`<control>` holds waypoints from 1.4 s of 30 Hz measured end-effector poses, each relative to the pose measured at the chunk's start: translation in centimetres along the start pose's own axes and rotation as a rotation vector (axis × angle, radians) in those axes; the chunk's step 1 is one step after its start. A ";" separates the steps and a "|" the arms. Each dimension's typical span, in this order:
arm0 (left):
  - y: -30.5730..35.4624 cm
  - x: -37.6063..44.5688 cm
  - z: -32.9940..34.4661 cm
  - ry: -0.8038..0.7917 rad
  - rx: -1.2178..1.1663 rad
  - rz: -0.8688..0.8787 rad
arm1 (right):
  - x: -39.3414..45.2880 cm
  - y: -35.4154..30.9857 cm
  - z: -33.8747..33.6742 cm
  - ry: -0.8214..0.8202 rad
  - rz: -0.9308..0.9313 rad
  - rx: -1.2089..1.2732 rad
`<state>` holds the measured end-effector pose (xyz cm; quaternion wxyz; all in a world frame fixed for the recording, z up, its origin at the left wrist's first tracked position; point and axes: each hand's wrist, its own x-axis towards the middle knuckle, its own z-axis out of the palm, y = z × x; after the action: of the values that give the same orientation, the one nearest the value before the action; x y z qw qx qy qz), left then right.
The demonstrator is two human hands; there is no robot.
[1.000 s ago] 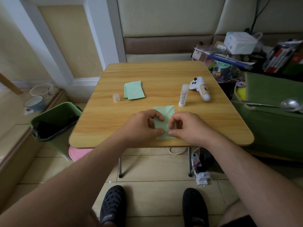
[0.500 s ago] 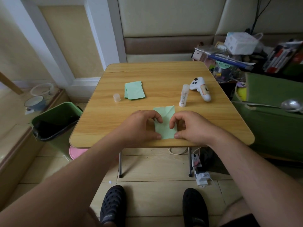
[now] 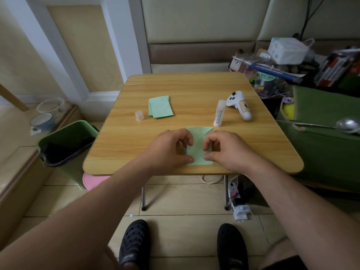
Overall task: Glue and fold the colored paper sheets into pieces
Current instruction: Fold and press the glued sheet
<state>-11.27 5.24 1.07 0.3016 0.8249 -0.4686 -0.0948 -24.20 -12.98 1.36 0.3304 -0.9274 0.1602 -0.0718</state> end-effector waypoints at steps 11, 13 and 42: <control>0.1 0.0 -0.4 -0.055 -0.027 -0.054 | 0.0 -0.3 0.5 0.018 -0.014 0.022; 0.2 0.0 -0.4 -0.053 -0.021 -0.057 | 0.0 -0.3 0.6 0.018 -0.021 0.019; 0.1 0.4 -0.7 -0.103 0.010 -0.063 | 0.1 0.1 -0.1 -0.026 -0.052 -0.068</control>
<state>-10.80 5.19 1.72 0.2698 0.8347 -0.4579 -0.1441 -24.11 -13.11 1.40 0.2986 -0.9429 0.1339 -0.0628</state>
